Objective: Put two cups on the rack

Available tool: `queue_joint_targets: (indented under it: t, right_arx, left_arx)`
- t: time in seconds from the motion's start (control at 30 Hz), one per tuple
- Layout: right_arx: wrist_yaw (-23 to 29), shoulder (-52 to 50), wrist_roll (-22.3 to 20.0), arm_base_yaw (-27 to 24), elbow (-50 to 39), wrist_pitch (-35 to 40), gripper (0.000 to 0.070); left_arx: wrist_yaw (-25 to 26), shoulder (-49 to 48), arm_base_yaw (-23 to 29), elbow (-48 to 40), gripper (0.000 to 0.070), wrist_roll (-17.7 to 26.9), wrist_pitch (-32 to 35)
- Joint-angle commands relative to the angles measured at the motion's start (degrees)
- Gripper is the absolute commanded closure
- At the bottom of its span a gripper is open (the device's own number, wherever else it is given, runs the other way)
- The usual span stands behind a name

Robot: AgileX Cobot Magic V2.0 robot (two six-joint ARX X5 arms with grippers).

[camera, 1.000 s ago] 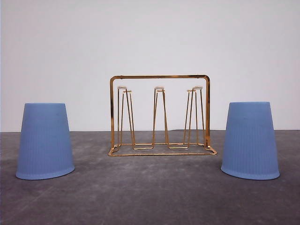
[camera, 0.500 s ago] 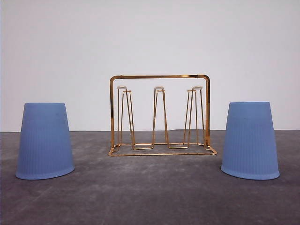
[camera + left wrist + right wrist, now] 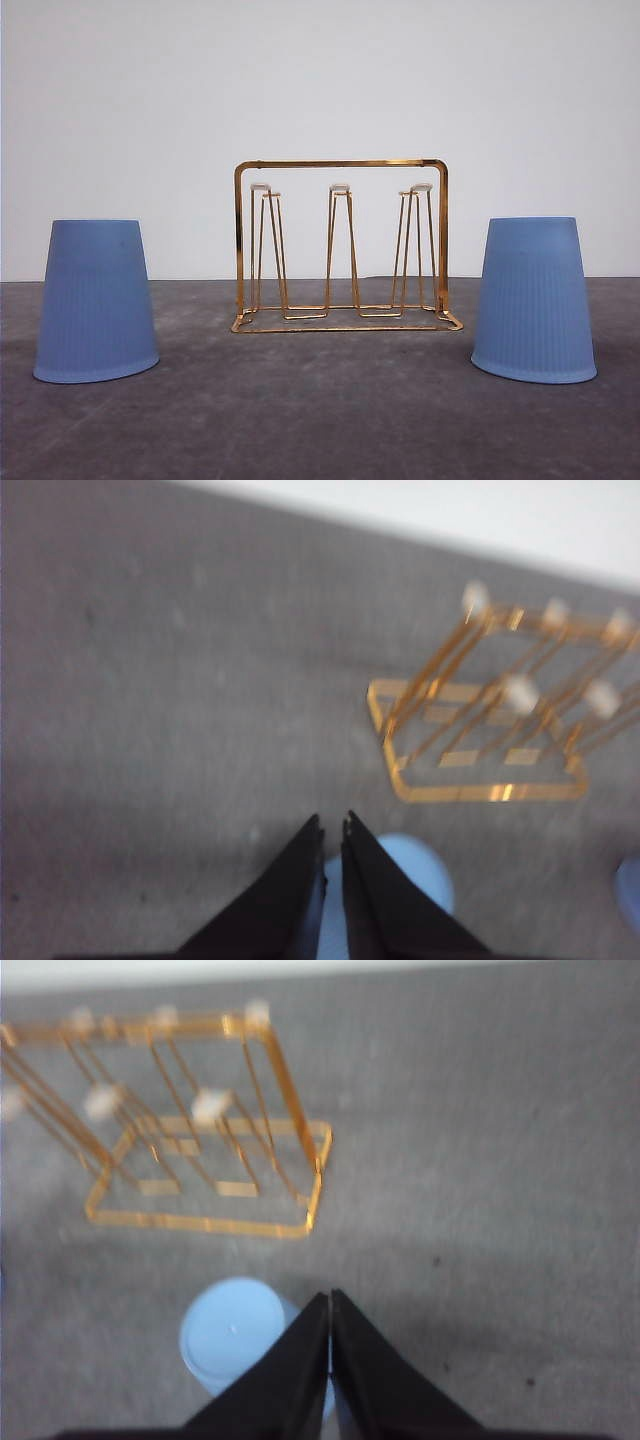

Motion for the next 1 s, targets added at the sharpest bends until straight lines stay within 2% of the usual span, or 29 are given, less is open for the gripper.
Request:
queue_joint_targets:
  t: [0.0,0.2,0.27,0.3,0.33,0.37,0.43,0.47,0.53,0.57,0.67,0.8,0.87,0.97]
  right_arx:
    - [0.2,2.98,-3.72,0.5,1.56,-0.81,0.07]
    - [0.15,8.43,-6.85,0.66,2.5,-1.1,0.07]
    - [0.08,8.94,-7.64,0.66,2.5,-1.69,0.07]
    - [0.01,8.94,-8.05,0.66,2.5,-1.98,0.0693]
    - [-0.4,8.93,-8.62,0.66,2.5,-2.27,0.066]
    - [-1.15,8.91,-9.31,0.66,2.5,-2.54,0.0599]
    - [-2.62,8.91,-9.53,0.71,2.5,-2.97,0.0402]
    - [-3.2,8.92,-9.55,0.77,2.5,-3.18,0.0298]
    - [-3.31,8.94,-9.71,0.98,2.5,-3.26,0.0183]
    - [-3.33,8.94,-9.79,1.11,2.5,-3.24,0.0157]
    - [-3.57,8.94,-9.89,1.7,2.5,-3.24,0.0155]
    - [-4.74,8.94,-9.9,2.53,2.5,-3.24,0.0134]
    - [-5.0,8.94,-10.02,2.9,2.5,-3.31,0.0091]
    - [-4.96,8.94,-10.04,3.17,2.5,-3.63,0.0034]
  left_arx:
    - [-0.26,2.67,-0.61,0.68,0.0685,3.76,-0.2]
    - [-0.73,8.82,-1.77,0.68,0.0669,6.12,-0.4]
    - [-0.7,9.51,-1.77,0.68,0.0603,6.17,-0.68]
    - [-0.67,9.62,-1.77,0.68,0.053,6.17,-0.74]
    - [-0.55,9.68,-1.81,0.68,0.0446,6.18,-0.77]
    - [-0.34,9.68,-1.87,0.68,0.0354,6.19,-0.77]
    - [-0.18,9.68,-2.11,0.68,0.0223,6.17,-0.75]
    - [-0.13,9.68,-2.26,0.68,0.0183,6.17,-0.77]
    - [0.44,9.76,-3.06,0.68,0.0177,5.97,-0.74]
    - [0.73,9.85,-3.69,0.68,0.0177,5.63,-0.67]
    - [0.83,10.68,-6.47,0.68,0.0172,5.12,0.26]
    - [-0.7,13.32,-11.18,0.68,0.0108,5.01,2.84]
    - [-3.75,15.1,-13.5,0.68,0.0103,5.01,4.07]
    - [-5.0,17.51,-15.41,0.68,0.0103,5.04,5.24]
